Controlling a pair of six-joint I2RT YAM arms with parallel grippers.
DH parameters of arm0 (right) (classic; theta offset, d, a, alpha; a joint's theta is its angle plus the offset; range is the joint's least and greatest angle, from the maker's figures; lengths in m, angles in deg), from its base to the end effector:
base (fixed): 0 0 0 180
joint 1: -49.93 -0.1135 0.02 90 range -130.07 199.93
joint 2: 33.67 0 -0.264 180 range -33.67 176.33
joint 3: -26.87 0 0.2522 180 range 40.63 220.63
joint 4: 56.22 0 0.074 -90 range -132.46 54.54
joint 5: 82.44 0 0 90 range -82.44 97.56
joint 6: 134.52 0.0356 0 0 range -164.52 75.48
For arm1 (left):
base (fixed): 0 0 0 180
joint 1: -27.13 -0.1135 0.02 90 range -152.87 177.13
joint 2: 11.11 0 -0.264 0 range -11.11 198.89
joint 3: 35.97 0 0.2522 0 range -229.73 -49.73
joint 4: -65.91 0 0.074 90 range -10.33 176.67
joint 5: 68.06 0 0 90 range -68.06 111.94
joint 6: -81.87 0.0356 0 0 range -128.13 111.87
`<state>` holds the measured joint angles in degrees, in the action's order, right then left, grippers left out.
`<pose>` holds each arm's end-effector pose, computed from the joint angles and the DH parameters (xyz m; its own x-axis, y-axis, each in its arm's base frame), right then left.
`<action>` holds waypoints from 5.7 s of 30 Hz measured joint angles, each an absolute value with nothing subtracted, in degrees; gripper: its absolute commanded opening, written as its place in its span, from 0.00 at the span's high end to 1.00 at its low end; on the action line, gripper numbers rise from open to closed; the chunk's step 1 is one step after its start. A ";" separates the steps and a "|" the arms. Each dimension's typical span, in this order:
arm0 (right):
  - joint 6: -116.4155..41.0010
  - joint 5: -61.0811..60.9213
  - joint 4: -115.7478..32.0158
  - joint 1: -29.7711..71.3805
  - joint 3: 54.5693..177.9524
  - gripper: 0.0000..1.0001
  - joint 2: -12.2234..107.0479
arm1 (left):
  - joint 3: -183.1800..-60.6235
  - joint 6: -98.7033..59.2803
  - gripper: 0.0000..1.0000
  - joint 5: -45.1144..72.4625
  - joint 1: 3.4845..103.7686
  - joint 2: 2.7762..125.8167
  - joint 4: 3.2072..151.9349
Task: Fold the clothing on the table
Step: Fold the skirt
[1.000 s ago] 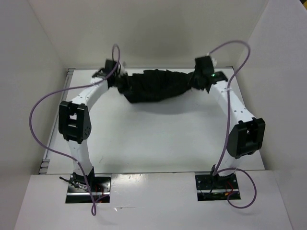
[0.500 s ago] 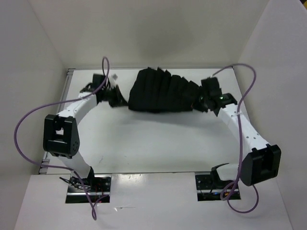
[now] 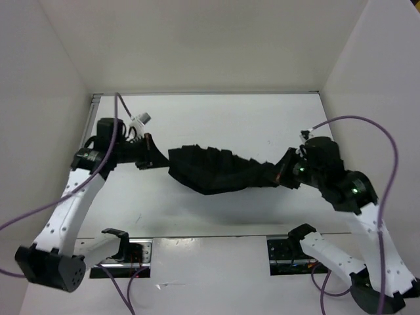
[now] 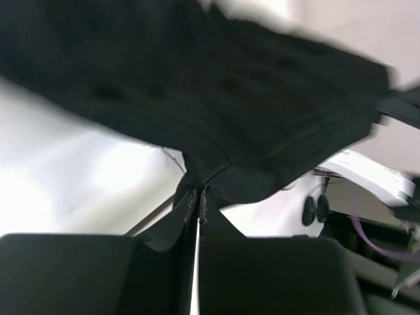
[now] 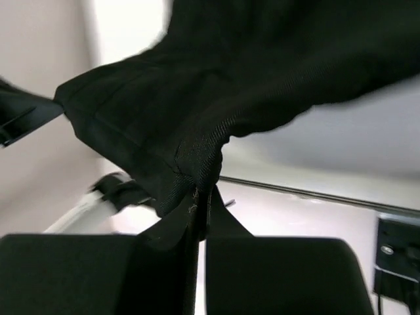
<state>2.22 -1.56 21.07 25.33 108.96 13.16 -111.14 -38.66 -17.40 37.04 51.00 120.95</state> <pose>0.1126 0.0577 0.3786 -0.7945 0.4271 -0.4318 0.0883 0.7846 0.6137 0.2105 -0.0597 0.3359 -0.8710 -0.2467 -0.4249 0.1798 0.6449 -0.7429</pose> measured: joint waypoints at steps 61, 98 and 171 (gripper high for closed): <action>-3.16 -8.34 1.39 33.92 85.44 1.00 38.67 | -102.81 -44.25 1.00 -12.78 34.77 79.61 110.04; 1.19 -4.91 9.59 44.24 100.61 1.00 39.04 | -128.30 -46.35 1.00 -9.77 34.77 87.89 113.87; -9.85 7.40 -0.77 46.42 110.38 0.17 45.66 | -124.91 -39.62 0.42 -4.50 37.50 105.20 86.42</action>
